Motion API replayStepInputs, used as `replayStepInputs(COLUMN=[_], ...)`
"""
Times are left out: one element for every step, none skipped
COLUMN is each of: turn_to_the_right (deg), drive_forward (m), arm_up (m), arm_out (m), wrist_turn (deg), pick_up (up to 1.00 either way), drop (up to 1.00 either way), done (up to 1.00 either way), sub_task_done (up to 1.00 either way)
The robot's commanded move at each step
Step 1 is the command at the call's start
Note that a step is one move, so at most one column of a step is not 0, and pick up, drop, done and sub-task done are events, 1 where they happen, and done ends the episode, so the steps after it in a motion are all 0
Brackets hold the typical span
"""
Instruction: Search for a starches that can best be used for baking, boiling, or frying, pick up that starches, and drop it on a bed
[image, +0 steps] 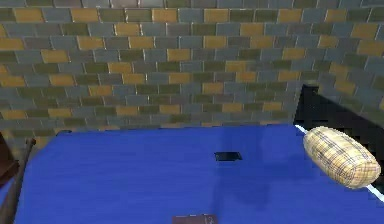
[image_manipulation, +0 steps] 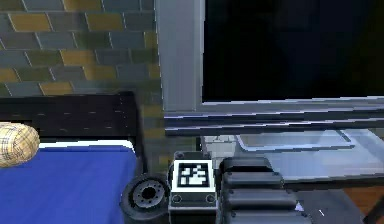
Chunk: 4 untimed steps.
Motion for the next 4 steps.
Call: replayStepInputs(turn_to_the_right=[45.0,39.0,-45.0,-45.0], drive_forward=[0.00,0.00,0.00,0.00], arm_up=[0.00,0.00,0.00,0.00], arm_out=[0.00,0.00,0.00,0.00], wrist_turn=[0.0,0.0,0.0,0.0], pick_up=[0.00,0.00,0.00,0.00], drop=[0.00,0.00,0.00,0.00], done=[0.00,0.00,0.00,0.00], sub_task_done=[0.00,0.00,0.00,0.00])
